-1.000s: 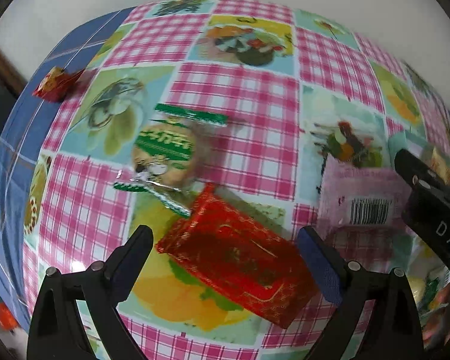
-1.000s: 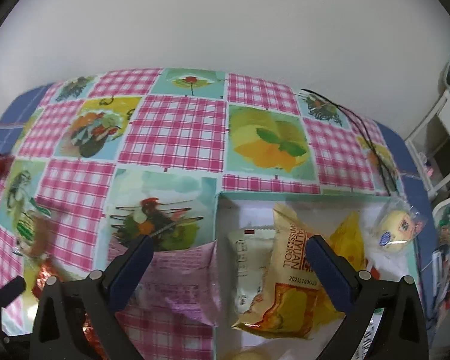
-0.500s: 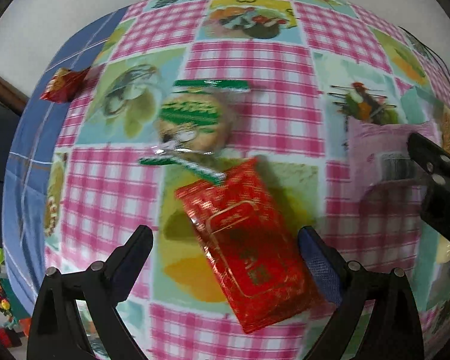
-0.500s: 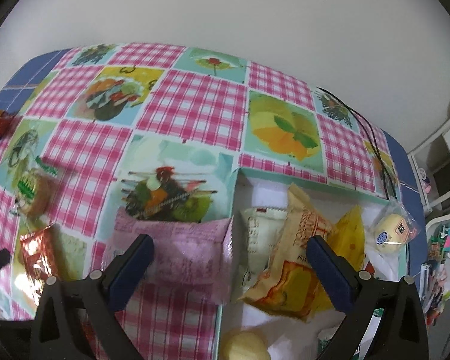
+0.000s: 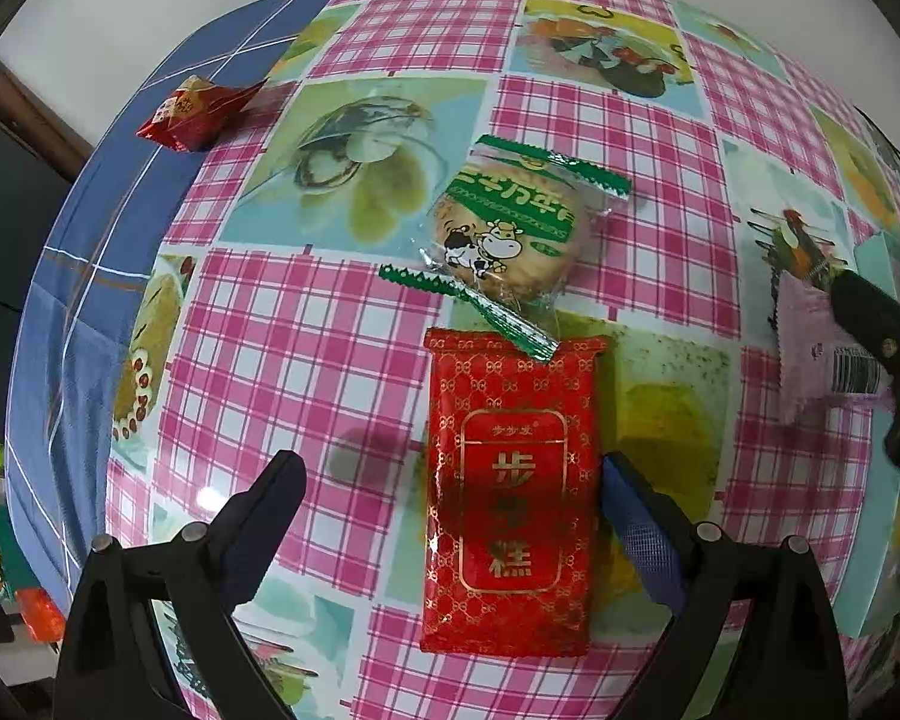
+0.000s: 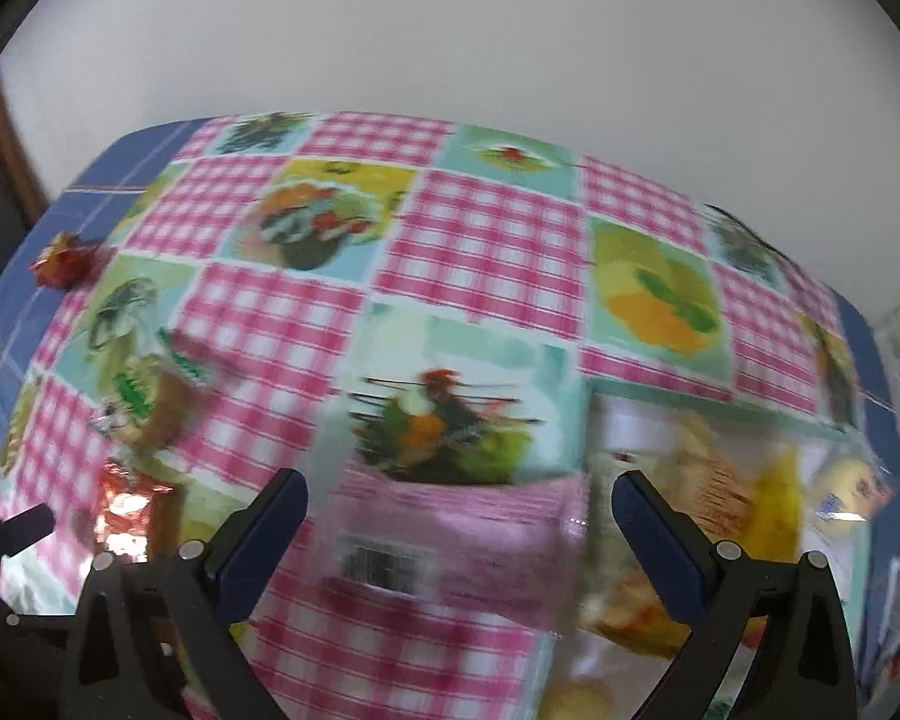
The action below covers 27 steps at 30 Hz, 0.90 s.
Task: Organize snacks
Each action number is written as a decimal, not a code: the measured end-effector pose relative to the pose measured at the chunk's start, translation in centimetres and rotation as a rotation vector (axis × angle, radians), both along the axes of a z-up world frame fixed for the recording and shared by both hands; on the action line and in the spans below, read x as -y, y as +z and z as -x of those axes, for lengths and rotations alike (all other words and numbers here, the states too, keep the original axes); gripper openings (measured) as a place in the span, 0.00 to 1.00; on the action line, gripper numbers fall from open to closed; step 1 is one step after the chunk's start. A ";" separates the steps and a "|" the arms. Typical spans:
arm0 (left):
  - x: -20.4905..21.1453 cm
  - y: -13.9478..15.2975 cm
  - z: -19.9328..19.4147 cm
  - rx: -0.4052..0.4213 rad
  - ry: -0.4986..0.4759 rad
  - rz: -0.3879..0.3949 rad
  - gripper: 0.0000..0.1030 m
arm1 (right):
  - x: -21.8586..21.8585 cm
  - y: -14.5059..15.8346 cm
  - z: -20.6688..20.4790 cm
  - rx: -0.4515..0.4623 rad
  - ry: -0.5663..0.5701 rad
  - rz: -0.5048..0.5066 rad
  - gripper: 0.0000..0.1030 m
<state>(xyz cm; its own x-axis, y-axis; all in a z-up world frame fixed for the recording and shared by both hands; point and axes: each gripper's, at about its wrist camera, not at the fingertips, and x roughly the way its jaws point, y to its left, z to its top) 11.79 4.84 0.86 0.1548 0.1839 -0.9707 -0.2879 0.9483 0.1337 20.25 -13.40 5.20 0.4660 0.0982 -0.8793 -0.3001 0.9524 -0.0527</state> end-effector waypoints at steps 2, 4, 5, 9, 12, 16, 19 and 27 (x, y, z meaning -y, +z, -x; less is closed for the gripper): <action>-0.4 0.2 -0.3 -0.003 -0.001 0.002 0.94 | -0.7 -0.4 -0.2 -0.008 0.025 -0.024 0.99; -0.5 0.1 -0.3 -0.005 -0.006 0.006 0.94 | -1.3 -0.9 -0.5 -0.018 0.047 -0.050 0.99; -0.5 0.1 -0.4 -0.006 -0.008 0.009 0.94 | -1.5 -1.1 -0.7 -0.026 0.056 -0.064 0.99; -0.7 -0.1 -0.2 -0.010 -0.007 0.021 0.94 | -1.5 -2.3 -1.3 -0.058 0.064 -0.078 0.99; -0.8 0.0 -0.3 -0.011 -0.001 0.023 0.94 | -0.8 -2.7 -1.2 -0.107 0.046 -0.118 0.99; -0.9 -0.1 -0.7 -0.013 -0.005 0.039 0.94 | 0.1 -2.8 -1.0 -0.165 0.009 -0.170 0.99; -1.0 0.1 -0.6 -0.013 0.004 0.055 0.94 | 0.5 -2.5 -0.5 -0.191 -0.003 -0.190 0.99; -0.3 0.2 -0.6 0.008 0.007 0.081 0.94 | 1.2 -1.6 0.8 -0.217 -0.022 -0.208 0.99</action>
